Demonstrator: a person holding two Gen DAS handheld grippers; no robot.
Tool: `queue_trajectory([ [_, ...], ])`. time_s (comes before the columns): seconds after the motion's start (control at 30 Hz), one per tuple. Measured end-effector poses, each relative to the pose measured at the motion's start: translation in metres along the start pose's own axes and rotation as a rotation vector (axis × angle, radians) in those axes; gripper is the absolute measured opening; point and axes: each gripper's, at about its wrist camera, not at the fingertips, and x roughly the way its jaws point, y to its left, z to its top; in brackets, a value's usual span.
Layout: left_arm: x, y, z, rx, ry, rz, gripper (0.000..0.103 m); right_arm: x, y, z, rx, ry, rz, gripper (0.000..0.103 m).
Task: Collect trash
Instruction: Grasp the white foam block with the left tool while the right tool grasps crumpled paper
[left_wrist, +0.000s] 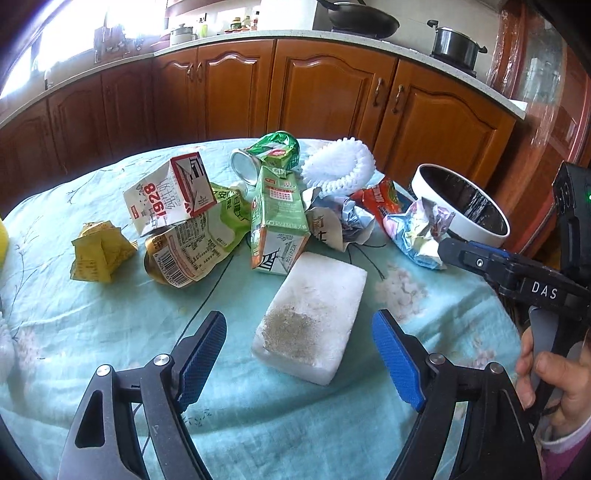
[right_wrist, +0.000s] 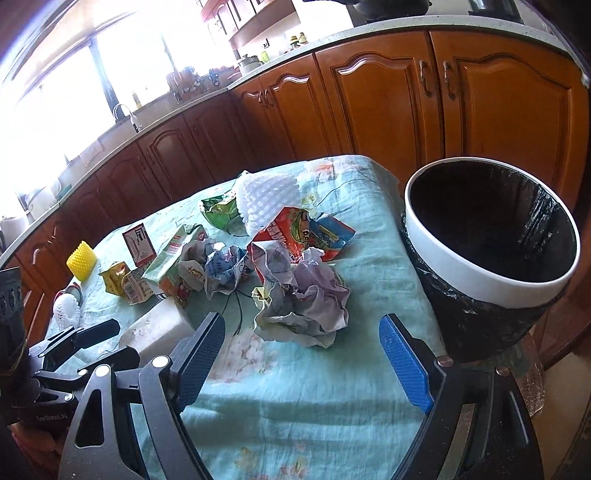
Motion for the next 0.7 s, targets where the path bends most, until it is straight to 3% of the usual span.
queue_trajectory([
  [0.17,0.013,0.001,0.004,-0.022,0.022,0.001,0.079,0.018,0.004,0.009,-0.024,0.041,-0.005,0.087],
  [0.27,0.018,0.001,0.005,-0.021,0.029,-0.016,0.067,0.027,0.004,0.012,-0.029,0.058,0.001,0.085],
  [0.33,0.022,-0.001,0.004,-0.016,0.035,-0.042,0.056,0.033,0.003,0.013,-0.023,0.076,0.006,0.071],
  [0.37,0.023,-0.003,0.003,-0.009,0.032,-0.030,0.056,0.035,0.003,0.012,-0.019,0.088,0.010,0.055],
  [0.5,0.025,-0.009,0.002,0.008,0.026,-0.014,0.053,0.030,0.002,0.009,-0.019,0.074,0.002,0.042],
  [0.7,0.020,-0.012,0.006,-0.013,0.014,-0.076,0.051,0.011,-0.004,0.005,0.022,0.043,0.023,0.035],
])
